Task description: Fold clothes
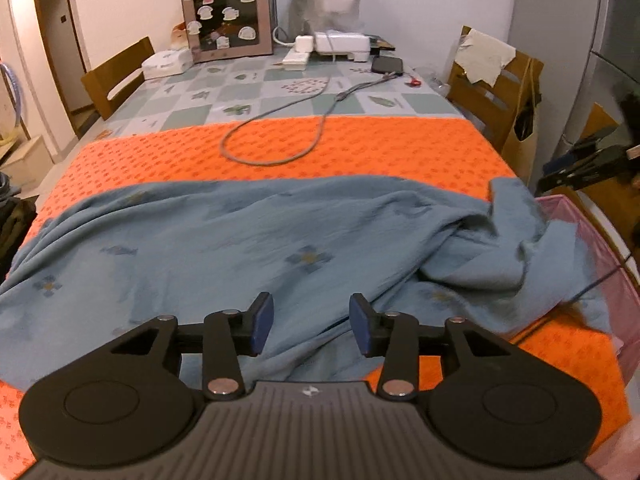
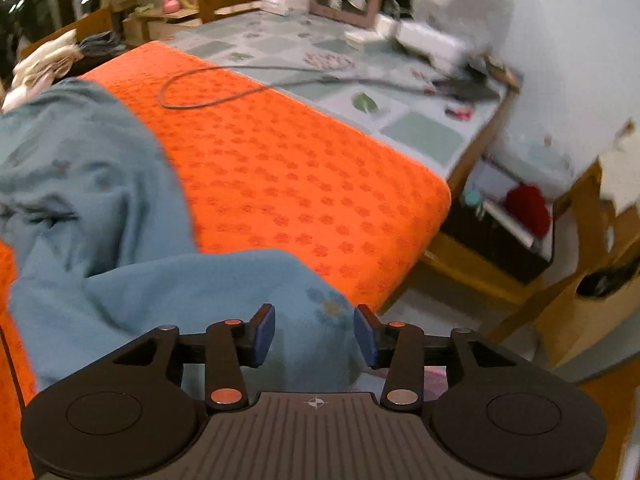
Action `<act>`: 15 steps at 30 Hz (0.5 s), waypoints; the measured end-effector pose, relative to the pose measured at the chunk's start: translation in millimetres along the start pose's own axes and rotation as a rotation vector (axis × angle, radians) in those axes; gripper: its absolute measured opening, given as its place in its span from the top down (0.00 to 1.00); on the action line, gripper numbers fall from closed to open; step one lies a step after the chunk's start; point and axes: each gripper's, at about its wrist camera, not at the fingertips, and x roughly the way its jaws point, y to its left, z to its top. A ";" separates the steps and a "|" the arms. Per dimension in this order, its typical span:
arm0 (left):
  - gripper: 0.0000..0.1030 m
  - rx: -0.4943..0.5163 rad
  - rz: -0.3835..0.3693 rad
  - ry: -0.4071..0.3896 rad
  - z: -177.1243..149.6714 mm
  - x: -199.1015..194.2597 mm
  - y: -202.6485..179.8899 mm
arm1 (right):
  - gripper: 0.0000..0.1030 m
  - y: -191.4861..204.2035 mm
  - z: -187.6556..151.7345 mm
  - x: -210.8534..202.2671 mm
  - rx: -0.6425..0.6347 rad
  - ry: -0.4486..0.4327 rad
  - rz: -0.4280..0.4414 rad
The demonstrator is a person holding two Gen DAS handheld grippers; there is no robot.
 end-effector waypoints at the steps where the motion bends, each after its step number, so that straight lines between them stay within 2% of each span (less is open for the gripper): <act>1: 0.54 -0.012 -0.001 0.000 0.7 -1.0 -2.4 | 0.55 -11.1 -4.7 2.4 0.063 -0.004 0.024; 5: 0.54 -0.061 -0.014 -0.001 2.0 -8.5 -10.1 | 0.54 -47.0 -33.2 0.0 0.337 -0.032 0.140; 7: 0.52 -0.075 -0.020 -0.005 1.9 -14.5 -14.0 | 0.48 -59.0 -51.7 -0.4 0.461 -0.043 0.206; 13: 0.50 -0.088 -0.017 -0.031 -2.6 -38.2 -26.5 | 0.44 -79.7 -116.9 13.5 0.811 -0.055 0.404; 15: 0.49 -0.095 -0.013 -0.040 -5.4 -46.4 -30.3 | 0.43 -79.3 -134.8 22.4 0.886 -0.052 0.440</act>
